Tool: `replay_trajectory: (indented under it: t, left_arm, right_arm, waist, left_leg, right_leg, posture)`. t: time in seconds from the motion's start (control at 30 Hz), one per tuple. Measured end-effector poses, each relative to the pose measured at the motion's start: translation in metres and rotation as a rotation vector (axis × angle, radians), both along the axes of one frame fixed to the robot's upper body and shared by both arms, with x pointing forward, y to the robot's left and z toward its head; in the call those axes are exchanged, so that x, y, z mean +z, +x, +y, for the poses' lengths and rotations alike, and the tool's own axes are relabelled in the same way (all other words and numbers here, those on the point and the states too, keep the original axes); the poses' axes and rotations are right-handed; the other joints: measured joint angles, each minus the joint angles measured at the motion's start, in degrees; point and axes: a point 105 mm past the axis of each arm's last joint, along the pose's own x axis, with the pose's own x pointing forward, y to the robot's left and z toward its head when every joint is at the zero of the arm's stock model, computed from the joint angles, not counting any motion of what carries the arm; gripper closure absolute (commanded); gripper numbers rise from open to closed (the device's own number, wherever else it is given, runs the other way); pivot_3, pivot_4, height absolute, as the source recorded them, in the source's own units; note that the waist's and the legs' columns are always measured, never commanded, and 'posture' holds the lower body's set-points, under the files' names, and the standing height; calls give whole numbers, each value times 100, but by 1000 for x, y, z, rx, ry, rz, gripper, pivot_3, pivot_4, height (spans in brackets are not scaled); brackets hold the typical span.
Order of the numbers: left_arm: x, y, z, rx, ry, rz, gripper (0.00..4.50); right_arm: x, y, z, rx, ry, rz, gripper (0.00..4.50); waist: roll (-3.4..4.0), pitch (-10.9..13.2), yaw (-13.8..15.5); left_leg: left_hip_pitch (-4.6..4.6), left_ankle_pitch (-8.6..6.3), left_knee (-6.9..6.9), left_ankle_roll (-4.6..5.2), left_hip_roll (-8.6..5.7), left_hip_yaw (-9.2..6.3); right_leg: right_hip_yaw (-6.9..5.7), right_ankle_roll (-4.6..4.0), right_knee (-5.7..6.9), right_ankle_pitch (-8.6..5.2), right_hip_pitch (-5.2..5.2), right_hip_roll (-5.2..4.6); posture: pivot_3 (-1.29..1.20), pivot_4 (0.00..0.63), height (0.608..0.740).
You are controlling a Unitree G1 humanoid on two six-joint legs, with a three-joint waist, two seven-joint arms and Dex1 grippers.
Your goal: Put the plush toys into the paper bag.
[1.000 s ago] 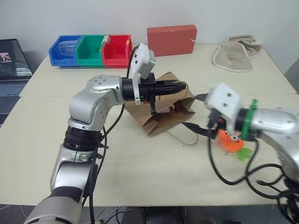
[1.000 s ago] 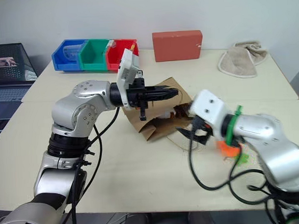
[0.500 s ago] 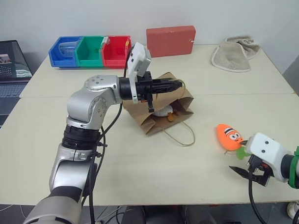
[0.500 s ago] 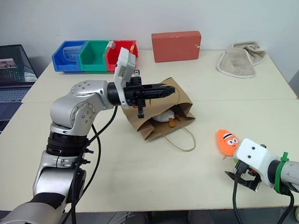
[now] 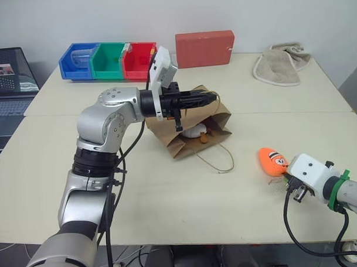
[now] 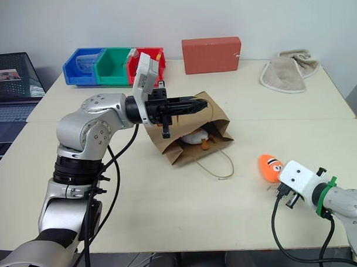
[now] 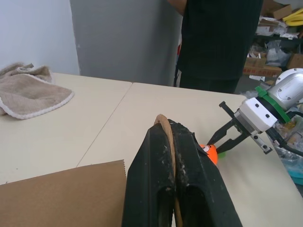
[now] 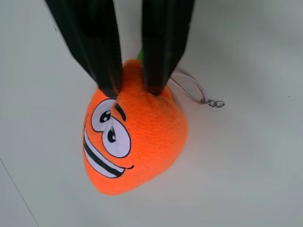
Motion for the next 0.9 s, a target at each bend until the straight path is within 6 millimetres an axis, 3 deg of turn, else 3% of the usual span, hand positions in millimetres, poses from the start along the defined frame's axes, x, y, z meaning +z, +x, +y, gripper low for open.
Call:
replay_trajectory:
  t: [0.13,0.23,0.37,0.5,0.67,0.9]
  left_arm:
    - [0,0,0,1,-1,0,4500]
    - [0,0,1,2,-3,2,4500]
    - [3,1,1,2,-4,-1,4500]
    - [5,4,3,13,-11,4,4500]
    - [14,7,2,8,-26,-5,4500]
    - [18,2,0,-33,-30,-2,4500]
  right_arm:
    - [3,1,-1,12,0,-17,4419]
    - [21,5,3,63,14,-56,4419]
    - [76,9,37,272,1,-188,4419]
    - [102,12,77,474,-34,-253,4419]
    - [92,25,121,663,-114,-254,4419]
    - [71,67,144,609,-182,-265,4419]
  waist:
    - [0,0,0]
    - [1,0,-7]
    - [1,0,-31]
    - [1,1,-38]
    - [1,1,-39]
    - [1,1,-31]
  left_leg:
    - [0,0,0,0,0,1]
    - [1,0,0,0,0,2]
    - [3,1,-2,1,1,-4]
    - [0,1,0,1,0,-1]
    - [-3,1,-3,0,1,-4]
    - [-9,10,-7,-17,2,-10]
  right_leg:
    - [0,0,1,0,0,0]
    - [1,0,2,0,0,0]
    - [-5,0,3,0,2,1]
    - [-4,-1,0,0,0,-1]
    - [-7,-1,-1,0,-6,-1]
    - [-14,-2,2,1,-14,-3]
  posture:
    - [0,150,740]
    - [0,150,740]
    - [0,150,740]
    - [0,150,740]
    - [0,150,740]
    - [0,150,740]
